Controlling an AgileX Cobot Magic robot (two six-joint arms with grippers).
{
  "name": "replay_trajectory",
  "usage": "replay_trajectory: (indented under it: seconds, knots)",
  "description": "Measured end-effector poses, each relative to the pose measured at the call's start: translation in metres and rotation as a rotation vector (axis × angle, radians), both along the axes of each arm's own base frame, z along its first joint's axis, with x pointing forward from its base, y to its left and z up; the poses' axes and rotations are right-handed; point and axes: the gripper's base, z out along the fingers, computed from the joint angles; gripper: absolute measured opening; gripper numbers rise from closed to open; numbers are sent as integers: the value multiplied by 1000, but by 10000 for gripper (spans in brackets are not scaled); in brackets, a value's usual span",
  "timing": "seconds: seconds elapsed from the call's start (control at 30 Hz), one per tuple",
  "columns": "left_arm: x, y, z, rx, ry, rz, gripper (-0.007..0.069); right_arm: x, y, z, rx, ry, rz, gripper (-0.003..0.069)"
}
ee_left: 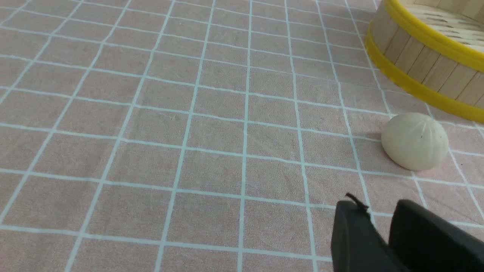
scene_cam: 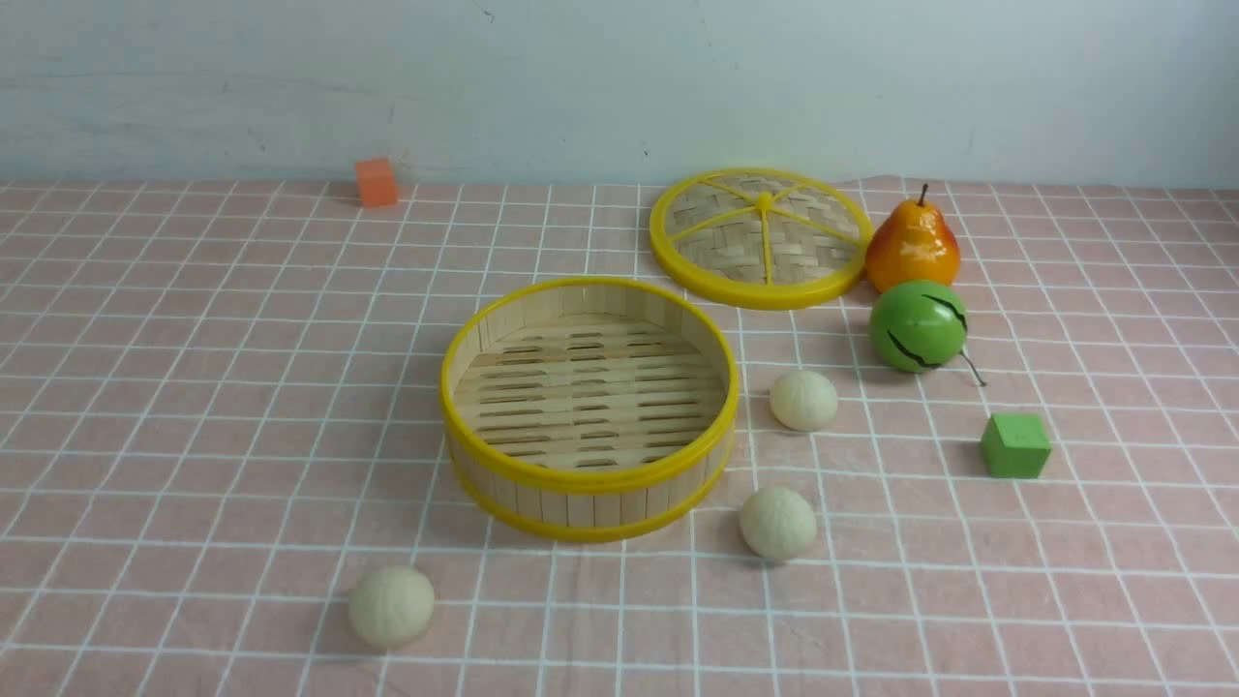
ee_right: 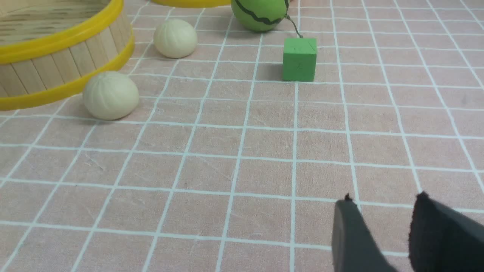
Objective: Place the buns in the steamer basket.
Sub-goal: Use the left arm to grab a steamed stuffed bun
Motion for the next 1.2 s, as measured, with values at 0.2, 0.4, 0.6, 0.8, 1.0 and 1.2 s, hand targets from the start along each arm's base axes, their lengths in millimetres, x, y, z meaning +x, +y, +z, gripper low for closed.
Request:
replay_trajectory:
  seconds: [0.2,0.4,0.6,0.8,1.0,1.2]
  knots:
    - [0,0,0,0,0,0,155,0,0,0,0,0,0,239]
    - [0,0,0,0,0,0,162,0,0,0,0,0,0,239]
    - [0,0,0,9,-2,-3,165,0,0,0,-3,0,0,239]
    - [0,0,1,10,-18,-4,179,0,-2,0,-48,-6,-4,239]
    - [2,0,5,8,-60,-5,183,0,-2,0,-63,-10,-5,239]
    - [2,0,8,5,-88,-6,189,0,-2,0,-63,-11,-5,239]
